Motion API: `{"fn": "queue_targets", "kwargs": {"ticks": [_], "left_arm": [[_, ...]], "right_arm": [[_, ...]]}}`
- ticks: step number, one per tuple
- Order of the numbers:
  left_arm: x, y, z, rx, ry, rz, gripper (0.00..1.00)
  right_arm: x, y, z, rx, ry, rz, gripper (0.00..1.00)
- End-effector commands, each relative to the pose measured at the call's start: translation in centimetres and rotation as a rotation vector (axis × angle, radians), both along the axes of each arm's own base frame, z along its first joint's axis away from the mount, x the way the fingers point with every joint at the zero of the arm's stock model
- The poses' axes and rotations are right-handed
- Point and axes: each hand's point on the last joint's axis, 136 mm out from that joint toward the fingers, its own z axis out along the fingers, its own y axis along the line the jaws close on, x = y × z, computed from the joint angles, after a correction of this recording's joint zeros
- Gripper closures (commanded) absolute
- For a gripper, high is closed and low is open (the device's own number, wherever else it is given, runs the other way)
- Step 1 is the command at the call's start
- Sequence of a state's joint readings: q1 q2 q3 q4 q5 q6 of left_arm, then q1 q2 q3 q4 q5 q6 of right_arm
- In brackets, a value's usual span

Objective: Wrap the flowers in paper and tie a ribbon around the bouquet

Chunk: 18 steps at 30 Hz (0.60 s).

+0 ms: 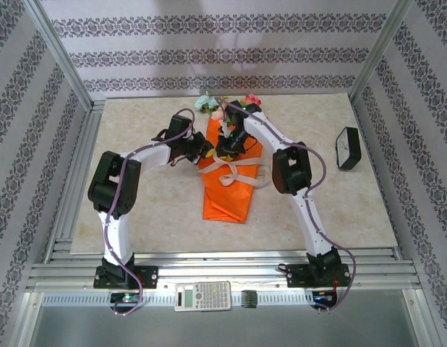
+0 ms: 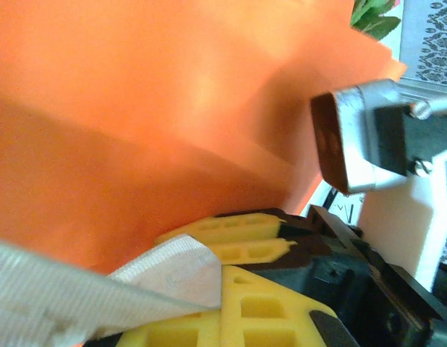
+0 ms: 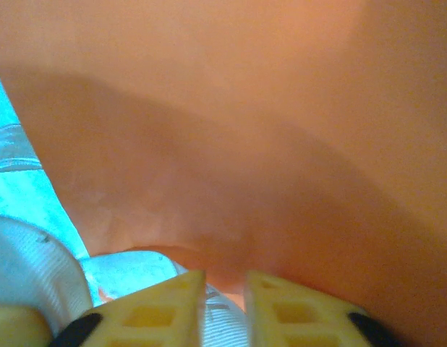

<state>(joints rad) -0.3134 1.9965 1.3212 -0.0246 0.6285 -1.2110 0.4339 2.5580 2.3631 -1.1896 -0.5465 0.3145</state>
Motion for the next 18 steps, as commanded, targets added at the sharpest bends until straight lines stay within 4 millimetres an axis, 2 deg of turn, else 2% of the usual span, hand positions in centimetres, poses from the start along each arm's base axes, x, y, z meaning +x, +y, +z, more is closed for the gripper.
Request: {"fn": "queue_targets", "kwargs": {"ticks": [1, 4, 6, 10, 13, 16, 17, 18], "left_arm": [[0.0, 0.0, -1.5, 0.020, 0.029, -0.021, 1.00], [0.3, -0.3, -1.9, 0.009, 0.038, -0.026, 1.00], [0.5, -0.4, -2.1, 0.006, 0.039, -0.029, 1.00], [1.1, -0.7, -2.6, -0.002, 0.045, -0.034, 1.00], [1.6, -1.0, -3.0, -0.004, 0.046, -0.040, 1.00], [2.1, -1.3, -3.2, -0.018, 0.047, -0.051, 0.95], [2.2, -1.4, -3.1, -0.018, 0.048, -0.053, 0.92], [2.2, -1.3, -2.9, -0.011, 0.046, -0.056, 0.83]], "right_arm": [[1.7, -1.4, 5.6, -0.027, -0.141, -0.047, 0.70], [2.4, -3.2, 6.6, -0.087, -0.203, -0.070, 0.67], [2.4, -3.6, 7.3, -0.091, -0.236, -0.063, 0.66], [1.4, -2.7, 8.6, -0.065, -0.297, 0.017, 0.60], [0.0, -2.4, 7.9, -0.111, -0.326, 0.105, 0.53], [-1.1, -2.8, 6.2, -0.189, -0.340, 0.159, 0.51], [-1.2, -3.0, 5.8, -0.202, -0.346, 0.160, 0.51], [-1.3, -3.0, 5.7, -0.202, -0.358, 0.157, 0.51]]}}
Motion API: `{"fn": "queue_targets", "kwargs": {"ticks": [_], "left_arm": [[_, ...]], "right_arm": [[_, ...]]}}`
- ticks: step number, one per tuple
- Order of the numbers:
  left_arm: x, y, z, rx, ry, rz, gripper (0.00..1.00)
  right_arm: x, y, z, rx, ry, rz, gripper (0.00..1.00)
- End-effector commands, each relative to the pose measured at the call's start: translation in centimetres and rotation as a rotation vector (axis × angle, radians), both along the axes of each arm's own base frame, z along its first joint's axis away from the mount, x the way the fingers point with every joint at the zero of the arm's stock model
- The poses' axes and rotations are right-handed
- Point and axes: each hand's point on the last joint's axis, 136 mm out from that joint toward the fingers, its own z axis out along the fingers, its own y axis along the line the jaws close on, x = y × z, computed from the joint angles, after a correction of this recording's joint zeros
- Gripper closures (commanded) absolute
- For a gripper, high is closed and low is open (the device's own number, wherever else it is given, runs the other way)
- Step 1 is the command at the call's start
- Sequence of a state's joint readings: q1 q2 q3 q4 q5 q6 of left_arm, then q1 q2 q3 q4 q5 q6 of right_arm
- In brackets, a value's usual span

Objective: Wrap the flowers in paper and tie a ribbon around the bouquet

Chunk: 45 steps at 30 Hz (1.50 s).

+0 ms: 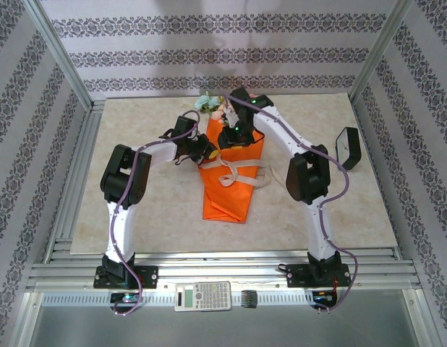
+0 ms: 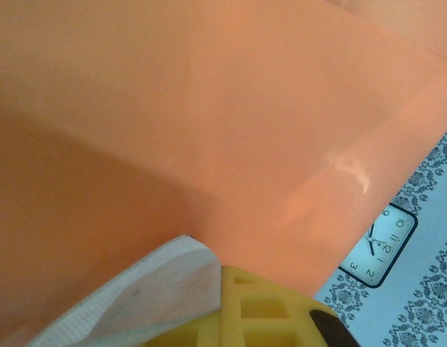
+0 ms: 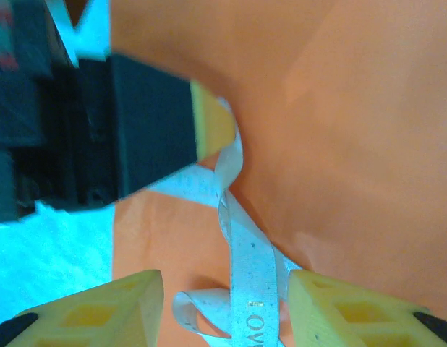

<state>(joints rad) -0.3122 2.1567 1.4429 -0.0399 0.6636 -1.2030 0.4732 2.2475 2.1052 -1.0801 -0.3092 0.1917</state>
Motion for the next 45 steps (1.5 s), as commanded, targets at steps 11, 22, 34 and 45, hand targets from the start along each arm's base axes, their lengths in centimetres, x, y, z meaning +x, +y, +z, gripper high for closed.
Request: {"fn": "queue_targets", "kwargs": {"ticks": [11, 22, 34, 45], "left_arm": [[-3.5, 3.5, 4.3, 0.233, 0.033, -0.047, 0.52], [-6.3, 5.9, 2.1, 0.629, -0.085, -0.539, 0.67], [-5.0, 3.2, -0.4, 0.927, -0.344, -0.950, 0.49], [-4.5, 2.7, -2.6, 0.958, -0.356, -1.000, 0.48]], "right_arm": [[-0.7, -0.8, -0.8, -0.105, -0.113, 0.024, 0.50], [0.7, -2.7, 4.5, 0.057, -0.134, -0.167, 0.47], [-0.4, -7.4, 7.4, 0.246, -0.061, -0.380, 0.45], [-1.4, -7.5, 7.4, 0.257, -0.048, -0.375, 0.45]]}}
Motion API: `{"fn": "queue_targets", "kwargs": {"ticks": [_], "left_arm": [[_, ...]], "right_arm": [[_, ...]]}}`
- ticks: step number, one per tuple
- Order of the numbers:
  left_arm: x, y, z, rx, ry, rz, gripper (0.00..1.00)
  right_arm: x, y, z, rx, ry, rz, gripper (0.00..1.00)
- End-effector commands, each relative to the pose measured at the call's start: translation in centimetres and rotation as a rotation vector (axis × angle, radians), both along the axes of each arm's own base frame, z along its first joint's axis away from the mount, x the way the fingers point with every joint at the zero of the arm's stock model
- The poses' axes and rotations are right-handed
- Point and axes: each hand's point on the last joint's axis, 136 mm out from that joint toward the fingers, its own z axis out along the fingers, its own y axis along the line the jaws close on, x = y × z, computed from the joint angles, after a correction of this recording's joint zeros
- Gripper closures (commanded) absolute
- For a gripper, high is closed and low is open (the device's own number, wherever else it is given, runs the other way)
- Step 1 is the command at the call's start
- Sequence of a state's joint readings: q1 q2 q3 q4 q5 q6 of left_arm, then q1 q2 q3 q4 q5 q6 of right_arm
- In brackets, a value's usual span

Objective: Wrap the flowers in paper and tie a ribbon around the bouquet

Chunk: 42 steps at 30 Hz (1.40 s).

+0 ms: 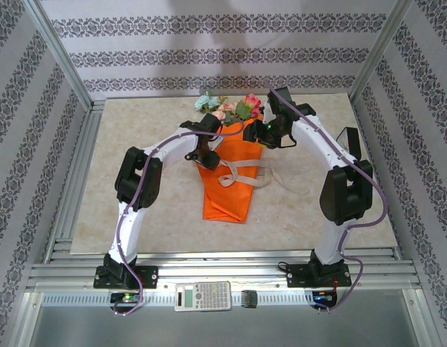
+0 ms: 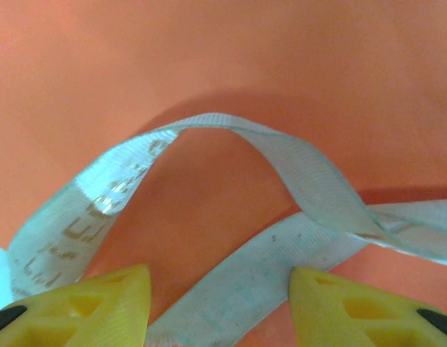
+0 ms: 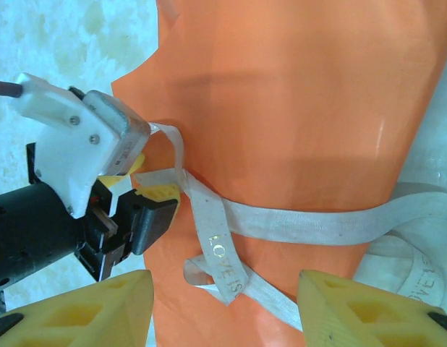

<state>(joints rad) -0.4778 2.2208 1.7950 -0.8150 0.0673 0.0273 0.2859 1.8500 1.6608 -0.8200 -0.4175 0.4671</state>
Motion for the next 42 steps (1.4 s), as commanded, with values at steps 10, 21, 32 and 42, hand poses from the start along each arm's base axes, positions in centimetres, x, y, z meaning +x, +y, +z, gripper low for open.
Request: {"fn": "queue_targets", "kwargs": {"ticks": [10, 21, 32, 42], "left_arm": [[-1.0, -1.4, -0.8, -0.042, 0.054, -0.015, 0.87], [-2.6, -0.9, 2.7, -0.110, 0.015, 0.068, 1.00], [-3.8, -1.2, 4.0, -0.195, 0.021, 0.129, 1.00], [-3.8, -1.6, 5.6, -0.244, -0.001, 0.152, 1.00]], "right_arm": [[-0.7, -1.1, -1.1, 0.004, 0.049, -0.079, 0.49], [-1.7, -1.8, -5.6, 0.010, 0.219, -0.304, 0.53], [-2.0, 0.3, -9.2, 0.136, 0.470, -0.710, 0.53], [-1.9, 0.3, -12.0, 0.123, 0.564, -0.850, 0.52]]}}
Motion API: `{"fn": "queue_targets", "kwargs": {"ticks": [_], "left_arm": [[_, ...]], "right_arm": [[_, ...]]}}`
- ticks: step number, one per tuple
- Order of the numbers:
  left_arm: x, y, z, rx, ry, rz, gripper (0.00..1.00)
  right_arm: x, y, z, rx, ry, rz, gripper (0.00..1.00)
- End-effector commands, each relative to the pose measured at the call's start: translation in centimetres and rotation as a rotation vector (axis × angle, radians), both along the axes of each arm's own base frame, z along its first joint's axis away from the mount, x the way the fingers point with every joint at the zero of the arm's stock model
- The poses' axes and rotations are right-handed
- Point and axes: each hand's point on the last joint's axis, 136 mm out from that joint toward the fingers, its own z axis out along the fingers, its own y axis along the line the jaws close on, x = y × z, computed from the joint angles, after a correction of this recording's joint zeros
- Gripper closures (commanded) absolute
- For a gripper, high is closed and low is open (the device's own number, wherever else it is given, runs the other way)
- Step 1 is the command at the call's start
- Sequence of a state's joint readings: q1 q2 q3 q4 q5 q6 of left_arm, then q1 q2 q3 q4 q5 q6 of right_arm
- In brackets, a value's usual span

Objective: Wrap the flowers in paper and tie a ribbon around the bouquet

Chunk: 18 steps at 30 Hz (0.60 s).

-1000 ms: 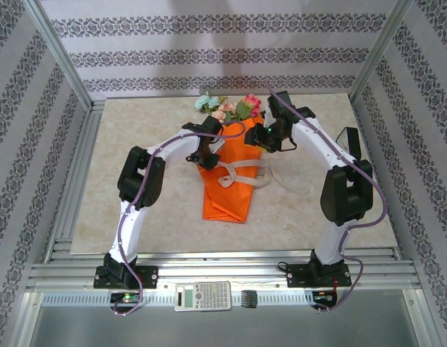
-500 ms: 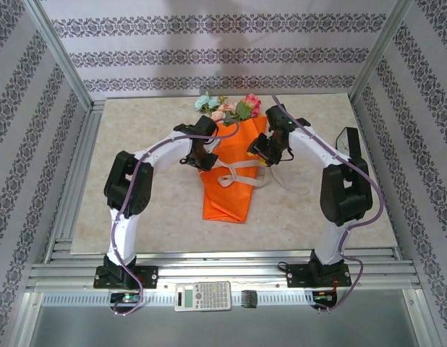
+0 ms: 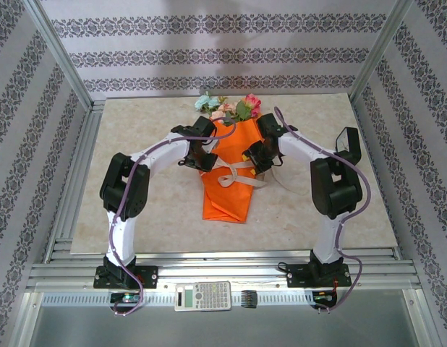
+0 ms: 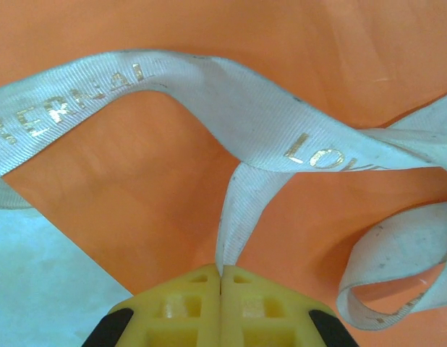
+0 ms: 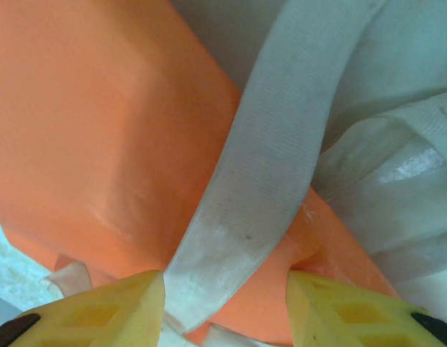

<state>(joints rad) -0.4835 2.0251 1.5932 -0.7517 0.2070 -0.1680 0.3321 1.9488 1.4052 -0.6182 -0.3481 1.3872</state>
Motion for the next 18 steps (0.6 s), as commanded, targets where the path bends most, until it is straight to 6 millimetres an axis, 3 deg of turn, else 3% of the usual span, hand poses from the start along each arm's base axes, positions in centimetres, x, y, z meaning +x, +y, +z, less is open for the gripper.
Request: {"fn": "queue_targets", "kwargs": {"ticks": [1, 7, 15, 18], "left_arm": [[0.1, -0.7, 2.7, -0.059, -0.055, 0.017, 1.00], [-0.2, -0.7, 3.8, -0.086, -0.072, 0.027, 1.00], [0.1, -0.2, 7.0, -0.148, -0.143, 0.091, 1.00], [0.9, 1.0, 8.9, -0.212, -0.181, 0.191, 1.00]], "right_arm": [[0.7, 0.0, -0.7, 0.002, 0.017, -0.096, 0.52], [2.6, 0.2, -0.9, 0.006, 0.001, -0.126, 0.55], [3.2, -1.0, 0.0, -0.039, -0.041, -0.155, 0.99], [3.7, -2.2, 1.5, -0.071, -0.094, -0.160, 1.00]]}}
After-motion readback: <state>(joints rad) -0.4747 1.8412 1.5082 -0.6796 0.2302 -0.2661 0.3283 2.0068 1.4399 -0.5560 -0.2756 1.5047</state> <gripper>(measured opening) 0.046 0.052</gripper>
